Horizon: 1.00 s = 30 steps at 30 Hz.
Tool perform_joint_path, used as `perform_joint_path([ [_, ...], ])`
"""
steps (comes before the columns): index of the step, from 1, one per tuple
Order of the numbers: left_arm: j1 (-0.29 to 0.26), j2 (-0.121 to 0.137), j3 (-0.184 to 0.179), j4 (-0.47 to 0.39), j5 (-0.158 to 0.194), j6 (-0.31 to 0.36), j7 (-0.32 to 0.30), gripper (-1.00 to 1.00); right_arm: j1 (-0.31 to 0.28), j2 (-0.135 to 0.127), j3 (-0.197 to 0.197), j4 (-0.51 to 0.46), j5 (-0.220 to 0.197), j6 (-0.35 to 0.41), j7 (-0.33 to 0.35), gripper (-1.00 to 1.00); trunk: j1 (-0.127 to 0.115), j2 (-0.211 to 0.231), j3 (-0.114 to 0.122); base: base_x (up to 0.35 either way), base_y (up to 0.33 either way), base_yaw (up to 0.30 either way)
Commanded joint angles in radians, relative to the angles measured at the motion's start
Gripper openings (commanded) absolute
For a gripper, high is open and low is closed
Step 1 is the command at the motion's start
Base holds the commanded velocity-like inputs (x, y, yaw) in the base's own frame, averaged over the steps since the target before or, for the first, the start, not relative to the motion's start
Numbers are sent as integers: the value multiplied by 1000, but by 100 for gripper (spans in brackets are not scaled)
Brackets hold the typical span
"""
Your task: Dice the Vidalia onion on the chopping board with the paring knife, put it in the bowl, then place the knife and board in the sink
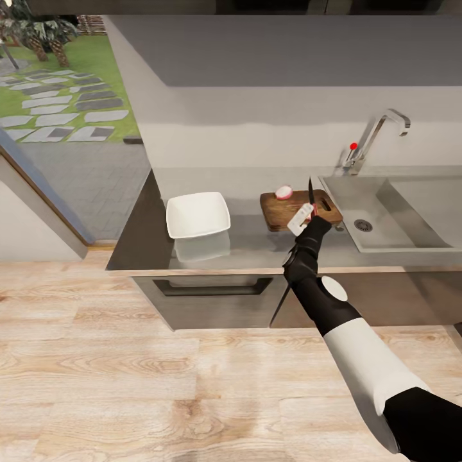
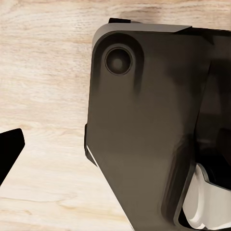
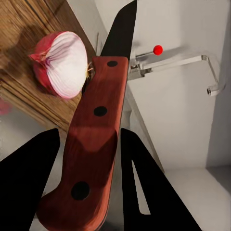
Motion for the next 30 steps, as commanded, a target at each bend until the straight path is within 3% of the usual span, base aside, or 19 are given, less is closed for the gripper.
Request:
perform_joint_path([
  [1, -2, -1, -9, 4, 7, -7, 2, 100, -1, 0, 3, 2, -1, 6, -3, -100, 0, -1, -1, 0, 0, 0],
  [17, -2, -1, -9, 4, 7, -7, 2, 100, -1, 1, 2, 67, -3, 2, -2, -100, 0, -1, -1, 0, 0, 0],
  [20, -2, -1, -9, 4, 7, -6, 2, 100, -1, 4, 0, 116, -7, -2, -2, -100, 0, -1, -1, 0, 0, 0],
  [30, -2, -1, -9, 4, 7, -6, 2, 100, -1, 1, -3, 115, -5, -2, -2, -100, 0, -1, -1, 0, 0, 0],
])
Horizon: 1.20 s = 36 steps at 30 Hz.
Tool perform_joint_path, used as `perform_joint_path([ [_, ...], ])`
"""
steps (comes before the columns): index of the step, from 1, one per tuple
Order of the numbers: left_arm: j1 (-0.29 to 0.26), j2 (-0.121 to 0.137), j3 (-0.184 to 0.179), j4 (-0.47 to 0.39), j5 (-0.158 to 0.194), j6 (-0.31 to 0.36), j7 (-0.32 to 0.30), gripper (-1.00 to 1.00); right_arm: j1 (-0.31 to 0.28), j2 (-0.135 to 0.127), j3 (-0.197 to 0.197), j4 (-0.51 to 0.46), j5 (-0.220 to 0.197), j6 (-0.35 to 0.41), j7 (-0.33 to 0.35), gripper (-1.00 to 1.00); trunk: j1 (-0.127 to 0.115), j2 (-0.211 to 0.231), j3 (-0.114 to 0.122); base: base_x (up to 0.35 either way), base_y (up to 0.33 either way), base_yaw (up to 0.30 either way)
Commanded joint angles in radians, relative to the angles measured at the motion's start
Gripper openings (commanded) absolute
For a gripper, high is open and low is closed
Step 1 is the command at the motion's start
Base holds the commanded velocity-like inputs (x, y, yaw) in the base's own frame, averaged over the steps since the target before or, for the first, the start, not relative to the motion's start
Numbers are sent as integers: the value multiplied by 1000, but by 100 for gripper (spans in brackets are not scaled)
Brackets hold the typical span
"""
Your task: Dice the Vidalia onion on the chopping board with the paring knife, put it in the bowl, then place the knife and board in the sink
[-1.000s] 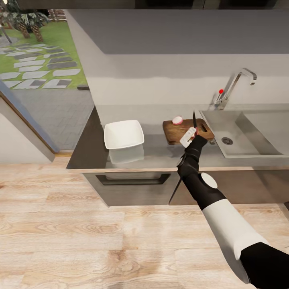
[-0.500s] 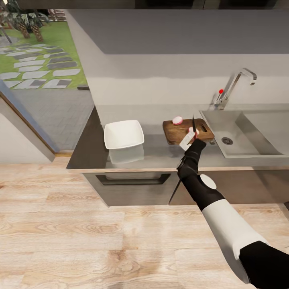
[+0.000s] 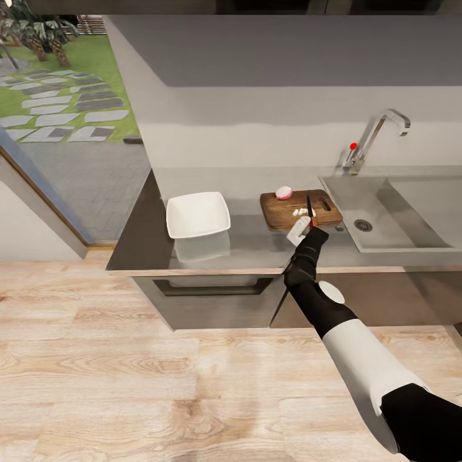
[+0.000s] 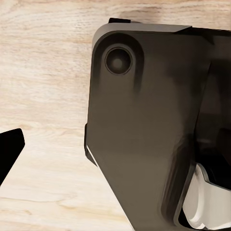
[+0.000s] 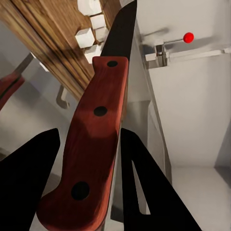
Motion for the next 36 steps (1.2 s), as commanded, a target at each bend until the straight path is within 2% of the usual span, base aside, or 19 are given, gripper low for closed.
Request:
perform_joint_path([
  [1, -2, -1, -9, 4, 7, -7, 2, 100, -1, 0, 3, 1, -1, 6, -4, -100, 0, -1, -1, 0, 0, 0],
  [11, -2, -1, -9, 4, 7, -7, 2, 100, -1, -2, -3, -16, 0, 7, -5, -100, 0, -1, -1, 0, 0, 0],
  [18, -2, -1, -9, 4, 7, -7, 2, 100, -1, 1, -18, -122, 3, 14, -8, -100, 0, -1, -1, 0, 0, 0],
  [23, -2, -1, -9, 4, 7, -7, 2, 100, -1, 4, -19, -141, 7, 18, -8, -100, 0, -1, -1, 12, 18, 0],
  [30, -2, -1, -9, 4, 7, -7, 2, 100, -1, 17, -12, -142, 9, 31, -11, -100, 0, -1, -1, 117, 223, 0],
  [36, -2, -1, -9, 4, 7, -7, 2, 100, -1, 17, -11, -141, 8, 40, -11, -100, 0, -1, -1, 150, 251, 0],
])
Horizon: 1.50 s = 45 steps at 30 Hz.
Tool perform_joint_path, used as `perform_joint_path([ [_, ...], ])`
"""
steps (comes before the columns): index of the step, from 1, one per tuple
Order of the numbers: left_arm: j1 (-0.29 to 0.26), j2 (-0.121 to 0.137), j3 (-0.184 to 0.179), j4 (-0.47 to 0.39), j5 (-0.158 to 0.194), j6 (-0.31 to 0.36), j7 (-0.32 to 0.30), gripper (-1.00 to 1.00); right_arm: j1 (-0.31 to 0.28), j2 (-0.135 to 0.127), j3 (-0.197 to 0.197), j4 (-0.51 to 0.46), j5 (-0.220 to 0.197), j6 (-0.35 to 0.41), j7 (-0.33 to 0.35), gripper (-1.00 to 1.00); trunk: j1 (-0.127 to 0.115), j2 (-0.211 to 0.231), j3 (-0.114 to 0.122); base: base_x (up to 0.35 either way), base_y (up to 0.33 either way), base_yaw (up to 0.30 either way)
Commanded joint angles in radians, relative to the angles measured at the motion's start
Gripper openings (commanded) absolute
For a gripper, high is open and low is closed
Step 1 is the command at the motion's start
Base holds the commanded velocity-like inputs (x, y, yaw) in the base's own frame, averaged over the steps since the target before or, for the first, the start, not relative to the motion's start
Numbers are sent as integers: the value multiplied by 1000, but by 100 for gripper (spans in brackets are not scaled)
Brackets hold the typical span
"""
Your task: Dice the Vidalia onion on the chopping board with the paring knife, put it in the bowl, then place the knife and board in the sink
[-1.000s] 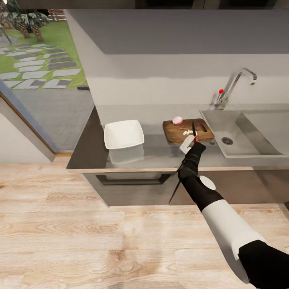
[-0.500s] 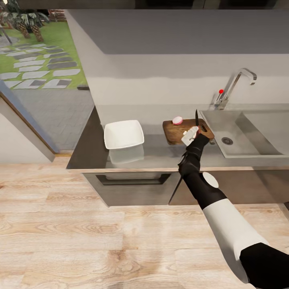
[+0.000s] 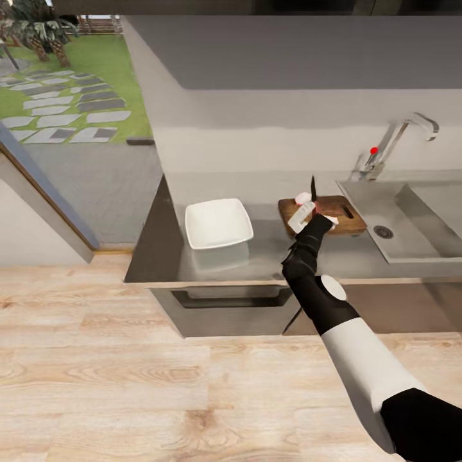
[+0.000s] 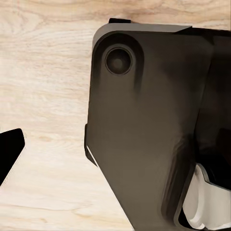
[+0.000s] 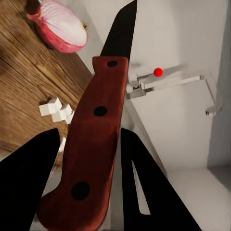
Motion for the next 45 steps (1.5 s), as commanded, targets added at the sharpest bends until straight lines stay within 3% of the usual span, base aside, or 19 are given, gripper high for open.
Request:
perform_joint_path([
  [1, -2, -1, -9, 4, 7, -6, 2, 100, -1, 0, 2, 0, -1, 6, -4, -100, 1, -1, -1, 182, 180, 0],
  [16, -2, -1, -9, 4, 7, -6, 2, 100, -1, -1, 4, 13, -5, 6, -1, -100, 1, -1, -1, 110, 17, 0],
  [45, -2, -1, -9, 4, 7, -5, 0, 100, -1, -1, 3, 106, -12, 2, 20, -100, 1, -1, -1, 2, 0, 0],
])
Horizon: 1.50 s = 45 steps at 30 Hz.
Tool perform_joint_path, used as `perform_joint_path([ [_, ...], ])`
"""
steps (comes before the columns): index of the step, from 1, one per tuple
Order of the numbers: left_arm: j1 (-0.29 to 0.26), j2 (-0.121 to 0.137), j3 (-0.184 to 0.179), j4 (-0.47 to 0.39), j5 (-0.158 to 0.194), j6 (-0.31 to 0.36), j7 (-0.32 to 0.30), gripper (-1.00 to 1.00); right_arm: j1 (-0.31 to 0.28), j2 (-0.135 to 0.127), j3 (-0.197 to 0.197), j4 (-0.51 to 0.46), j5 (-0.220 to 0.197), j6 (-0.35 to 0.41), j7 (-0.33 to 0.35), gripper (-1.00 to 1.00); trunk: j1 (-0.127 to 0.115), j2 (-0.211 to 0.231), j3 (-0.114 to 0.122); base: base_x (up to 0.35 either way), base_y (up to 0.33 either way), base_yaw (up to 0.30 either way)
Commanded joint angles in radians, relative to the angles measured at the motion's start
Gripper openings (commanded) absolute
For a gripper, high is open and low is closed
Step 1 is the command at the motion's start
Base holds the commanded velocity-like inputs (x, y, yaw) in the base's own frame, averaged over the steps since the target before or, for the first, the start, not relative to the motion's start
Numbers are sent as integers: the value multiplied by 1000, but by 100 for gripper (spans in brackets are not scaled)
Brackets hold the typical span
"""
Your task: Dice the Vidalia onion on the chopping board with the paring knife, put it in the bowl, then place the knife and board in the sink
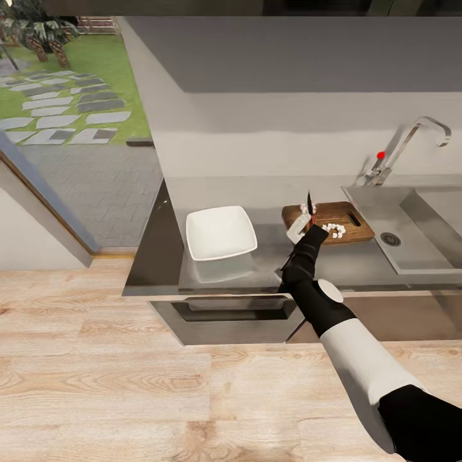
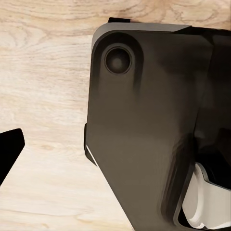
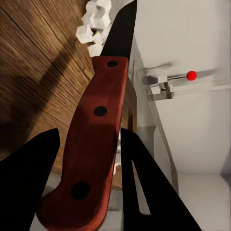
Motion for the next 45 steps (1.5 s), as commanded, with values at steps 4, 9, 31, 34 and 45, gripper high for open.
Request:
perform_joint_path([
  [4, -2, -1, -9, 4, 7, -7, 2, 100, -1, 0, 2, 1, -2, 6, -4, -100, 0, -1, -1, 0, 0, 0],
  [9, -2, -1, -9, 4, 7, -7, 2, 100, -1, -1, 2, 0, -2, 5, -4, -100, 0, -1, -1, 0, 0, 0],
  [31, -2, 0, -9, 4, 7, -7, 2, 100, -1, -10, -375, -457, -4, 4, 433, -100, 0, -1, -1, 0, 0, 0],
  [34, -2, 1, -9, 4, 7, -7, 2, 100, -1, -18, -507, -493, -4, 5, 695, -100, 0, -1, -1, 0, 0, 0],
  [45, -2, 1, -9, 4, 7, -8, 2, 100, -1, -272, -801, -530, -342, 17, 1174, -100, 0, -1, -1, 0, 0, 0],
])
